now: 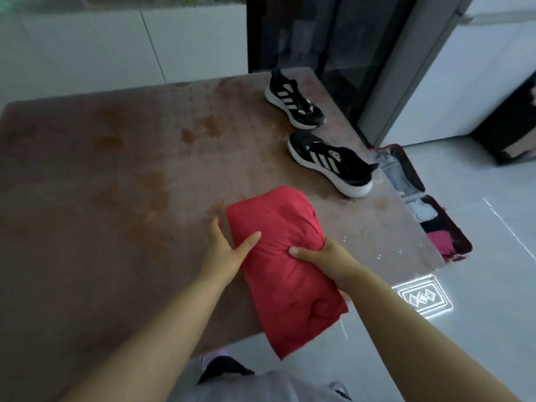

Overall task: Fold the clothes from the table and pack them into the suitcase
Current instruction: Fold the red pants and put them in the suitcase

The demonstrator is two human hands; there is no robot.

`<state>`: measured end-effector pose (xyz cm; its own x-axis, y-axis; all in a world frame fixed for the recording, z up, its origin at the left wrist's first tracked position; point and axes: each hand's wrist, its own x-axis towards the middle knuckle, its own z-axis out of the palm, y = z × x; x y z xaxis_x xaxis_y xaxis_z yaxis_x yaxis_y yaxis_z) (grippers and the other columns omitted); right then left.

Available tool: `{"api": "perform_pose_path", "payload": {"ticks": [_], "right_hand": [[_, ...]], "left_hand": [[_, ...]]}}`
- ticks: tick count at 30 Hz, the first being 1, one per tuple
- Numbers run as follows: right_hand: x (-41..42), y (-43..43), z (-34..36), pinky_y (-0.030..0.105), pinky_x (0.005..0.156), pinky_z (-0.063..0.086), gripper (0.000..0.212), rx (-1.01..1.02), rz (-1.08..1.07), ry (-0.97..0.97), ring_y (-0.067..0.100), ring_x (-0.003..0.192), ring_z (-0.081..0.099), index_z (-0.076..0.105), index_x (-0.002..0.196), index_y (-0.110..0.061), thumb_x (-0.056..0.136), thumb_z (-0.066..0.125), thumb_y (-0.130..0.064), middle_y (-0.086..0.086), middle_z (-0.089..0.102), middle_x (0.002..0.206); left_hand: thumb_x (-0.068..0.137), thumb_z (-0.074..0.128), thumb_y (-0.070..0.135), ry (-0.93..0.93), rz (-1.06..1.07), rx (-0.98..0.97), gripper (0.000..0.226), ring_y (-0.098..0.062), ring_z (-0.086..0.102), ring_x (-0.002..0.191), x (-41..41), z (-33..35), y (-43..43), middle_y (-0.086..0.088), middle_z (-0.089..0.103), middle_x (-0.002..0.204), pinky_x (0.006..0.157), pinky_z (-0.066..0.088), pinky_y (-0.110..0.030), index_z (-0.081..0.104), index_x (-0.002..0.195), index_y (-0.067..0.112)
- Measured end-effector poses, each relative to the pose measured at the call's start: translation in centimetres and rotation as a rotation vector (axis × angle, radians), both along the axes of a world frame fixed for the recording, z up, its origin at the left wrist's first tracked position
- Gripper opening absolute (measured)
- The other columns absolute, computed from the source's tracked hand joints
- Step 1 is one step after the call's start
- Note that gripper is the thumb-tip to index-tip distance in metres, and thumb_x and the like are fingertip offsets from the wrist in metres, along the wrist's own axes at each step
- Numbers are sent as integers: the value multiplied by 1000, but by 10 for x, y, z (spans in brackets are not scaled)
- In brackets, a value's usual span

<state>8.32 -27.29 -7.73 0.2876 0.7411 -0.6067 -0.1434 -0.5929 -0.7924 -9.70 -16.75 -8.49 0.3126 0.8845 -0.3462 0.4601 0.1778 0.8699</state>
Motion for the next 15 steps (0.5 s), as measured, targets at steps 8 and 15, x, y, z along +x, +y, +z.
{"api": "perform_pose_path", "payload": {"ticks": [8, 15], "right_hand": [[125, -146, 33, 24, 62, 57, 20, 283, -412, 55, 12, 71, 70, 67, 88, -17, 75, 73, -2, -2, 74, 77], [212, -246, 23, 32, 77, 58, 15, 221, -696, 271, 20, 84, 70, 65, 99, -14, 85, 67, -17, 3, 74, 89]], "left_hand": [[38, 85, 63, -376, -290, -345, 92, -5, 64, 102, 156, 2, -134, 9, 68, 110, 83, 51, -22, 56, 116, 25], [78, 70, 33, -277, -410, -274, 28, -1, 64, 89, 284, 18, -208, 8, 67, 104, 79, 53, -17, 58, 103, 27]]}}
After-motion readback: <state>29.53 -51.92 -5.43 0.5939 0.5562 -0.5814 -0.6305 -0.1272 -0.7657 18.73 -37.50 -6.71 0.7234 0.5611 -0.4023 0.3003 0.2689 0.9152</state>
